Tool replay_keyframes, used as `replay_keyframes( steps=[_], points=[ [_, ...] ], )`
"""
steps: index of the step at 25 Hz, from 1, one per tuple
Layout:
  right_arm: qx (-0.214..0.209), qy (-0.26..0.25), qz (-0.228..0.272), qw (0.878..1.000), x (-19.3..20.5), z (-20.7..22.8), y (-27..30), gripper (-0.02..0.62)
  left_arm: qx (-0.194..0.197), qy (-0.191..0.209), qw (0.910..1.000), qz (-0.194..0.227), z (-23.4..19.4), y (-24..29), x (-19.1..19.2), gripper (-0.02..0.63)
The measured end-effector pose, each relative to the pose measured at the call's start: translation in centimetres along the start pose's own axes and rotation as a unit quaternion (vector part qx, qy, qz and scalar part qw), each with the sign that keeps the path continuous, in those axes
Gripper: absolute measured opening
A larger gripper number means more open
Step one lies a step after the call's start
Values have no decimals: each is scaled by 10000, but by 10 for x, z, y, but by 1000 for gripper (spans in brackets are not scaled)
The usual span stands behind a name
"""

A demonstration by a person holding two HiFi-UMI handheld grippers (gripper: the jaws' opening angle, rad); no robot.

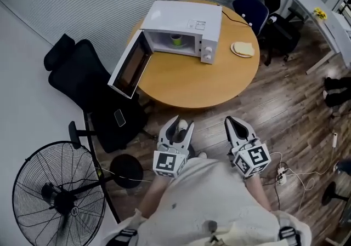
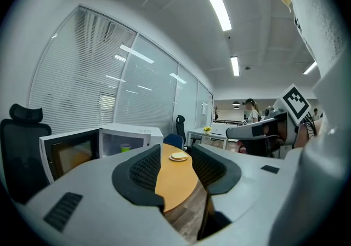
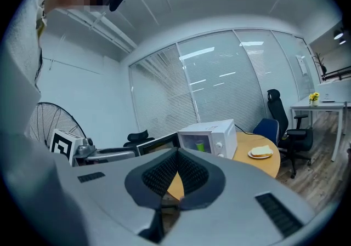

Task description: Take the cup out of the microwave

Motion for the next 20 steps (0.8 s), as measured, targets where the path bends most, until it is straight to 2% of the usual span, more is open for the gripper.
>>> replay_keyframes(
  steps=[6, 20],
  points=[
    [170, 6, 32, 9998, -14, 18, 40, 8, 253, 59, 9997, 12, -27, 43, -4, 190],
    [496, 64, 82, 9987, -52, 41, 145, 8, 539, 109, 9985, -80, -121, 137, -10, 199]
  ],
)
Point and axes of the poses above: the fingertips, and each gripper's own axes: y forward along the fingers, z to its right, x out of its underside, the point moved 5 cm from there along -y, backward along the fingers, and after that the axes turned 8 degrees about y, right-handed, at the moved point
